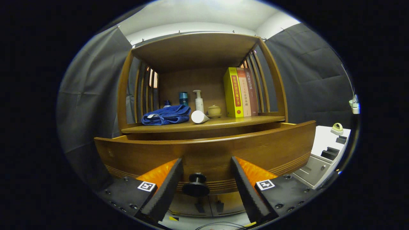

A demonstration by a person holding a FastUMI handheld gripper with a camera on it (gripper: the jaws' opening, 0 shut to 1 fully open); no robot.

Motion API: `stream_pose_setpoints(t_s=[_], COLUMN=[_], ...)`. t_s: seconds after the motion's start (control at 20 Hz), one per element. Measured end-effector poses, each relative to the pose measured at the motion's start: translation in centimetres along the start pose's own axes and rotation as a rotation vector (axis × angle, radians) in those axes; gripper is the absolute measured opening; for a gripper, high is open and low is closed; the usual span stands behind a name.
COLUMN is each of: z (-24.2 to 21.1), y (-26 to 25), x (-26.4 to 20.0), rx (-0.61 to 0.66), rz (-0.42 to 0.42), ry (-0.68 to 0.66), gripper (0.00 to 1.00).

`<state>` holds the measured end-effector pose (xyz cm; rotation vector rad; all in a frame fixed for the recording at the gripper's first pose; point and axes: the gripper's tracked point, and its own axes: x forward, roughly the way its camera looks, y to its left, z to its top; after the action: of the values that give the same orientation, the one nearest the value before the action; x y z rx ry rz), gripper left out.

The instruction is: Pull open the drawer, take out the items inside it, and place them on the countertop above the cabinet.

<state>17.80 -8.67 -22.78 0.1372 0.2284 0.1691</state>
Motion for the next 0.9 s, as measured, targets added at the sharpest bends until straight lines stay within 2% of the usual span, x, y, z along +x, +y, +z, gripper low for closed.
stream_pose_setpoints(t_s=[0.9], z=[-2.0], y=[0.3], x=[7.7], rx=[0.009], rz=[0.010], ry=[0.100], gripper=[0.99])
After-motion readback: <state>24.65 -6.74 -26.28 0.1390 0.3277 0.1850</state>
